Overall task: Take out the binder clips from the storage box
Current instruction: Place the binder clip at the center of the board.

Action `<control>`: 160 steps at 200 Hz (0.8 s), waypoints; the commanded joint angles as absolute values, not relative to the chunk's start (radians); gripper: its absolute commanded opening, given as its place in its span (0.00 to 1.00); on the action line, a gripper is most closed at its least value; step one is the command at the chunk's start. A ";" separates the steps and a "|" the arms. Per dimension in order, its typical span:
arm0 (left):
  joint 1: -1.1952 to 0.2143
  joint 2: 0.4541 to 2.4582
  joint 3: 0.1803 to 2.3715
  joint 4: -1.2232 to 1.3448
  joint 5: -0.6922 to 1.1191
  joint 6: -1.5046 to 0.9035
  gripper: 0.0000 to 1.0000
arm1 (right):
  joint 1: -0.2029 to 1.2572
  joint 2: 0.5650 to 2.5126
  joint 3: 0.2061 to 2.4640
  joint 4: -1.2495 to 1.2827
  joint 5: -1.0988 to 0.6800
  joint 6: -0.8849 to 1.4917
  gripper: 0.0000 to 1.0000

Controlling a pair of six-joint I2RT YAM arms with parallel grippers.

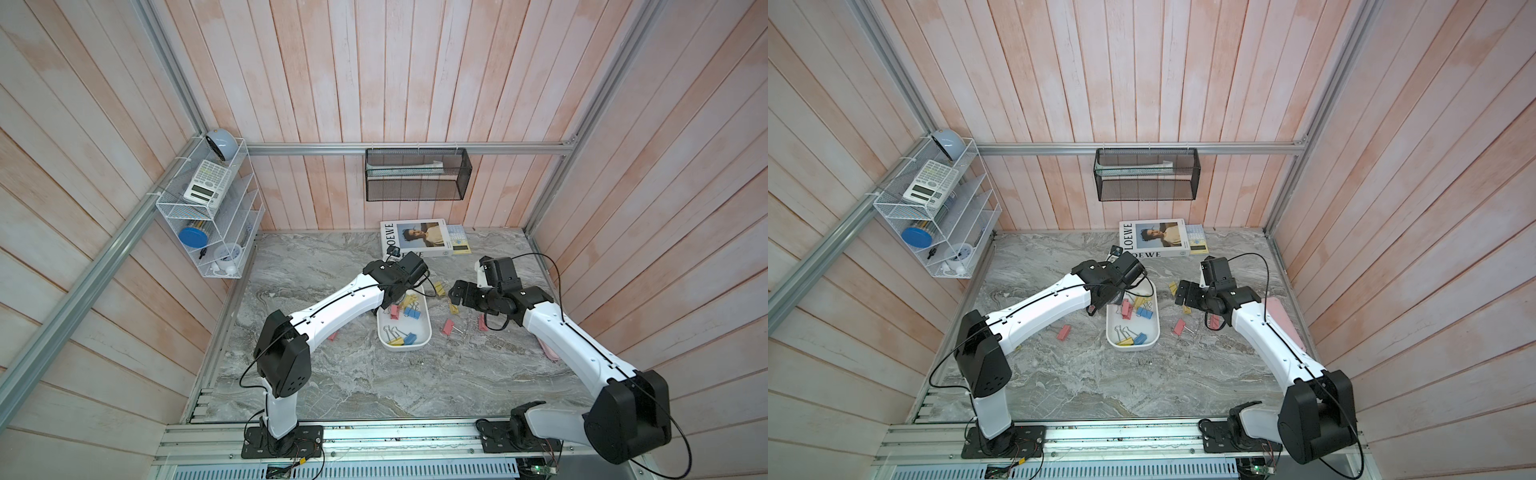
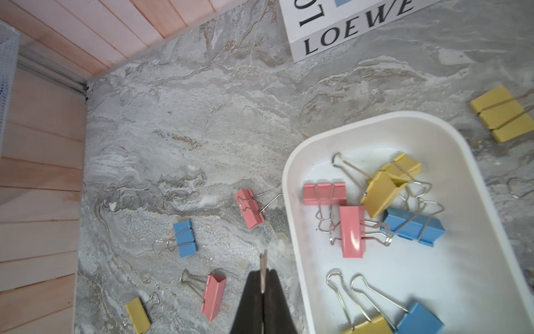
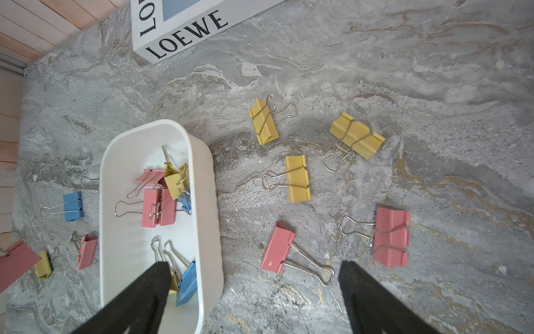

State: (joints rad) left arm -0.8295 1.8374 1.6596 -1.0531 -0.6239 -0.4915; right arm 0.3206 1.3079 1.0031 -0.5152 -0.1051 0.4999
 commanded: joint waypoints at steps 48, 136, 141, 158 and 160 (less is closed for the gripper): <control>-0.849 1.609 1.211 -0.962 -0.723 -0.686 0.00 | 0.378 1.395 1.098 -0.498 -0.112 0.472 0.98; -0.912 1.678 1.043 -0.851 -0.681 -0.861 0.00 | 0.437 1.446 1.145 -0.519 -0.092 0.466 0.98; -0.913 1.685 1.041 -0.850 -0.678 -0.869 0.00 | 0.440 1.447 1.146 -0.522 -0.091 0.466 0.98; -0.924 1.708 1.039 -0.846 -0.676 -0.888 0.00 | 0.449 1.450 1.148 -0.522 -0.084 0.469 0.98; -0.925 1.710 1.040 -0.845 -0.676 -0.889 0.00 | 0.450 1.450 1.148 -0.522 -0.085 0.469 0.98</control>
